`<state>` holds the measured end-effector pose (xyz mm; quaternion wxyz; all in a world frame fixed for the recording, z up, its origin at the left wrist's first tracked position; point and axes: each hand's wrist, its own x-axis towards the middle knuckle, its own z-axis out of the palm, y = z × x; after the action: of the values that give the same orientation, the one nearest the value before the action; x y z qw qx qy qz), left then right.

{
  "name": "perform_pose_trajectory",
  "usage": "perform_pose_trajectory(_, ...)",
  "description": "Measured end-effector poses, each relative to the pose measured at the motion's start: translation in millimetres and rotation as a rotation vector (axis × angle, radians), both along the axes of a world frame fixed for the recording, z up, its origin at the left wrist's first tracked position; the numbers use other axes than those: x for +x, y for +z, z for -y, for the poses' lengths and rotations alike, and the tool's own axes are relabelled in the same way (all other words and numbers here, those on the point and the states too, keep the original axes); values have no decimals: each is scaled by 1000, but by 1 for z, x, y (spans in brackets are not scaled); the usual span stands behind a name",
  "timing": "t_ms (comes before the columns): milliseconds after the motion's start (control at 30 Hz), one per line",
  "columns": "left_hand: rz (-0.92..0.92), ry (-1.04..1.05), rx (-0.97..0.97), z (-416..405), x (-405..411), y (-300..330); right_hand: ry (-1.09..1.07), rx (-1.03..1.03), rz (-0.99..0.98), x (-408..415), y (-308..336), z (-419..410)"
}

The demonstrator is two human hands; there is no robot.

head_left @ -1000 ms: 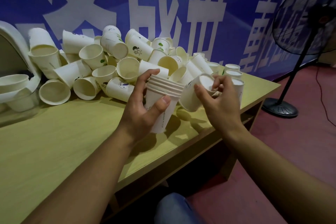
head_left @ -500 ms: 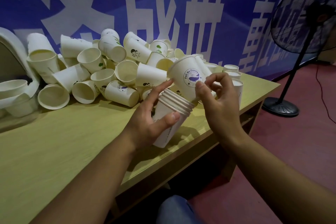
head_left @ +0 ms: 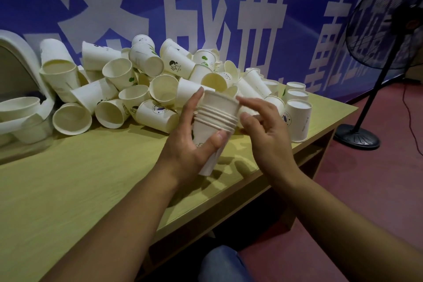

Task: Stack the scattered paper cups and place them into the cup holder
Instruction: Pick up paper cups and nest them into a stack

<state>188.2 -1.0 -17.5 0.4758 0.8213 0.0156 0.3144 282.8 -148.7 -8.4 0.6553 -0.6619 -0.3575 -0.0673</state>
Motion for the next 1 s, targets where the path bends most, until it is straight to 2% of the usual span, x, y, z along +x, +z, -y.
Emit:
perform_pose_trajectory(133,3,129,44,-4,2,0,14,-92,52,3,-5,0)
perform_pose_trajectory(233,21,203,17,-4,2,0,-193,-198,161,13,1,-2)
perform_pose_trajectory(333,35,288,20,-6,2,0,-389,-445,319,28,12,-9)
perform_pose_trajectory(400,31,352,37,-9,2,-1,-427,-601,347,38,18,-14)
perform_pose_trajectory(467,20,374,30,-11,3,-1,-414,-670,330,48,20,-20)
perform_pose_trajectory(600,-11,281,10,-10,1,-2,-401,-689,351,61,14,-26)
perform_pose_trajectory(733,-61,217,40,-9,2,-4,-429,-503,345,65,7,-23)
perform_pose_trajectory(900,-70,183,40,-9,4,-5,-355,-642,401,65,1,-23)
perform_pose_trajectory(1000,-64,176,25,-9,3,-6,-348,-647,449,67,-2,-27)
